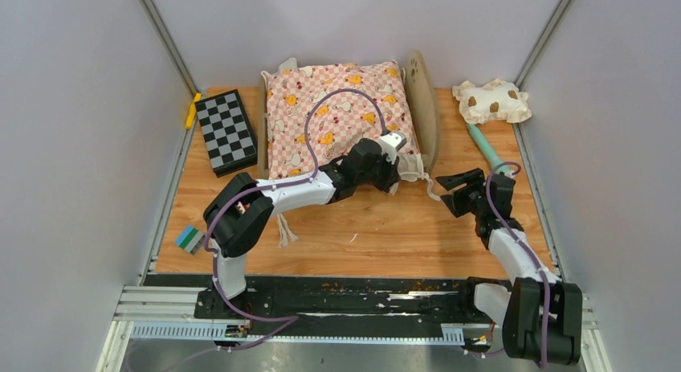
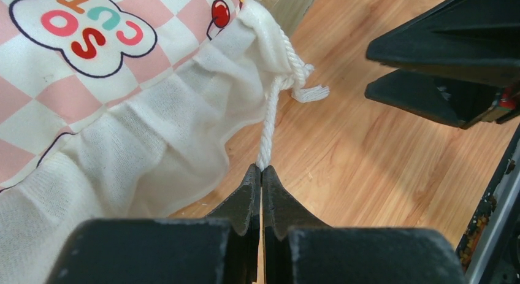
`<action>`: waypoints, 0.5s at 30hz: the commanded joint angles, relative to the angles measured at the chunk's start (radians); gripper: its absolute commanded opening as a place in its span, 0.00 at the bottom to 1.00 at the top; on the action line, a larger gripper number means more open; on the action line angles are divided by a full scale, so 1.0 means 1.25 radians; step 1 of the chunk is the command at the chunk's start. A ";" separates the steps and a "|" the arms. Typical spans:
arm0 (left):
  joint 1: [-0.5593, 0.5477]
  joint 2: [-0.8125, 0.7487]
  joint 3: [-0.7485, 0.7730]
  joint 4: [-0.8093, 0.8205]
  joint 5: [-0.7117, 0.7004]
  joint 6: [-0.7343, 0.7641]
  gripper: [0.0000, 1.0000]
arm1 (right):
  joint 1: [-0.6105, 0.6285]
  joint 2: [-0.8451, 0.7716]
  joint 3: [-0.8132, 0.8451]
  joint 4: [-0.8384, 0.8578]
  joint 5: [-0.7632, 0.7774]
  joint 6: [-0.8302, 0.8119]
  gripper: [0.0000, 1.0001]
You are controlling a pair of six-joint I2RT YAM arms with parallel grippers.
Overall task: Set up the pet bed
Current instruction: Tie the ropes to the bed frame.
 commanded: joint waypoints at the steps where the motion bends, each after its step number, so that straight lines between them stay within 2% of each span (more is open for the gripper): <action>1: -0.002 0.007 0.037 0.006 0.006 0.008 0.00 | -0.002 -0.088 -0.021 -0.027 0.058 0.272 0.62; 5: -0.002 0.005 0.034 0.004 0.006 0.010 0.00 | -0.002 -0.095 -0.002 -0.122 0.074 0.398 0.63; 15: -0.002 0.008 0.031 0.009 0.012 0.003 0.00 | 0.005 0.025 -0.011 -0.019 0.011 0.550 0.63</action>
